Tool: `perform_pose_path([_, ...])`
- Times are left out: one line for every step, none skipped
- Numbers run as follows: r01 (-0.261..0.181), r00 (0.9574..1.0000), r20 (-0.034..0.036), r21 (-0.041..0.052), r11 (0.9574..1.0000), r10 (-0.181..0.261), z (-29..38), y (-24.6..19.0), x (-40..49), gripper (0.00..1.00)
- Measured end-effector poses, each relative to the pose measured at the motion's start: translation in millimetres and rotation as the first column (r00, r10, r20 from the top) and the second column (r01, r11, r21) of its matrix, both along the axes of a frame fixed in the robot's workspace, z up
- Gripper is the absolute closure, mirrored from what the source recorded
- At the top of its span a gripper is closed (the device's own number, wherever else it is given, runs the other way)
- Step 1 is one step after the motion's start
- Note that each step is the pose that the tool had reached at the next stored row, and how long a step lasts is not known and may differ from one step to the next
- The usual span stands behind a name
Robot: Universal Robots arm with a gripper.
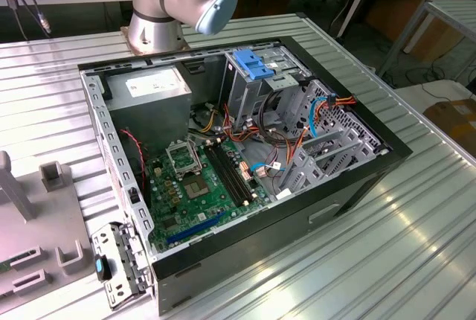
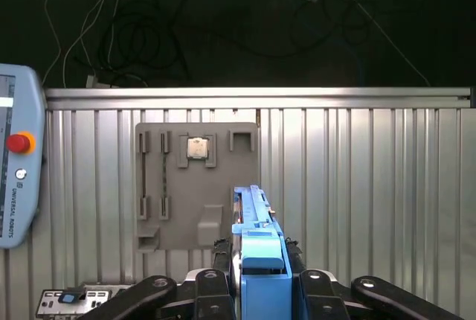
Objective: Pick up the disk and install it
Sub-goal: 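Pick up the disk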
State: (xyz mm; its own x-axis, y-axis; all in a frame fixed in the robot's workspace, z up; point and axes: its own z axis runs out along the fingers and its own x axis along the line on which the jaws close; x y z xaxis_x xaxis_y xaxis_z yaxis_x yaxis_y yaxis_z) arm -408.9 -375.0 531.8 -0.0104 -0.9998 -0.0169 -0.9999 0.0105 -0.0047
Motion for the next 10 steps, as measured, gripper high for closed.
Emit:
perform_pose_path([0.0,1.0,0.0001,0.0,1.0,0.0,-0.1,0.0,2.0,0.63])
perform_pose_path([0.0,1.0,0.0001,0.0,1.0,0.0,-0.1,0.0,4.0,0.63])
perform_pose_path([0.0,1.0,0.0,0.0,1.0,0.0,-0.1,0.0,6.2,0.63])
perform_pose_path([0.0,1.0,0.0,0.0,1.0,0.0,-0.1,0.0,7.9,0.63])
perform_pose_path([0.0,1.0,0.0,0.0,1.0,0.0,-0.1,0.0,10.1,0.63])
perform_pose_path([0.0,1.0,0.0001,0.0,1.0,0.0,-0.1,0.0,12.3,0.63])
perform_pose_path([0.0,1.0,0.0,0.0,1.0,0.0,-0.1,0.0,13.6,0.63])
perform_pose_path([0.0,1.0,0.0001,0.0,1.0,0.0,-0.1,0.0,14.4,0.63])
perform_pose_path([0.0,1.0,0.0001,0.0,1.0,0.0,-0.1,0.0,15.9,0.63])
perform_pose_path([0.0,1.0,0.0001,0.0,1.0,0.0,-0.1,0.0,17.8,0.63])
